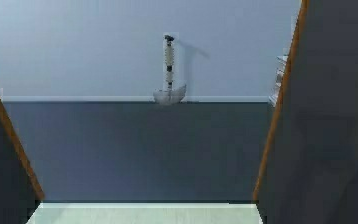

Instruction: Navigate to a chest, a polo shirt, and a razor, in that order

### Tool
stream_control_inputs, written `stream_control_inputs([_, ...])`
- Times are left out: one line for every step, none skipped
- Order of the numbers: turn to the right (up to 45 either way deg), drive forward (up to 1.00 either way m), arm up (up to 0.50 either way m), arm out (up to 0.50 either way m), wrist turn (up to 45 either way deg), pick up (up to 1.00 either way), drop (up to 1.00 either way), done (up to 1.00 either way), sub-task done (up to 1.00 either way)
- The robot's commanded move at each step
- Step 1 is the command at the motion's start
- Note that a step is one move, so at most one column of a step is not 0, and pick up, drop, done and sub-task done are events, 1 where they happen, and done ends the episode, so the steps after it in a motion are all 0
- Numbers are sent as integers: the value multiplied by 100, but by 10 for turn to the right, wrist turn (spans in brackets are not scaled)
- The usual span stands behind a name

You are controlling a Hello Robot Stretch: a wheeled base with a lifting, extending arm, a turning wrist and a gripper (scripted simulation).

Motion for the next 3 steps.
stream_control_inputs([0, 100, 0, 0, 0, 0, 0, 0, 0])
stream_control_inputs([0, 50, 0, 0, 0, 0, 0, 0, 0])
stream_control_inputs([450, 0, 0, 0, 0, 0, 0, 0, 0])
